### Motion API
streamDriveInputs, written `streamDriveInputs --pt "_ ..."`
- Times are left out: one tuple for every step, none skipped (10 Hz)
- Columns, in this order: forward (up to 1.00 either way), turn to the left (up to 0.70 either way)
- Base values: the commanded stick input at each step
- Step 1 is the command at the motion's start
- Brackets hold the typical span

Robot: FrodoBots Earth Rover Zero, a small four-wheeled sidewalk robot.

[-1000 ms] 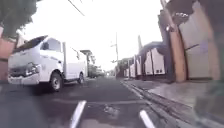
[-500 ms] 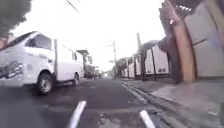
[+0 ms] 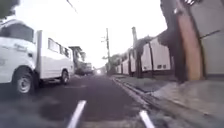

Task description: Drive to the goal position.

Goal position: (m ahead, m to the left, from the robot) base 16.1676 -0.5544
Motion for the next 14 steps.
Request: streamDriveInputs --pt "1.0 0.0" --pt "1.0 -0.07" --pt "1.0 -0.4" --pt "1.0 -0.4" --pt "1.0 -0.4" --pt "1.0 -0.4" --pt "1.0 -0.4" --pt "1.0 -0.4" --pt "1.0 -0.29" --pt "1.0 0.0" --pt "1.0 0.0" --pt "1.0 0.0" --pt "1.0 0.0" --pt "1.0 0.0"
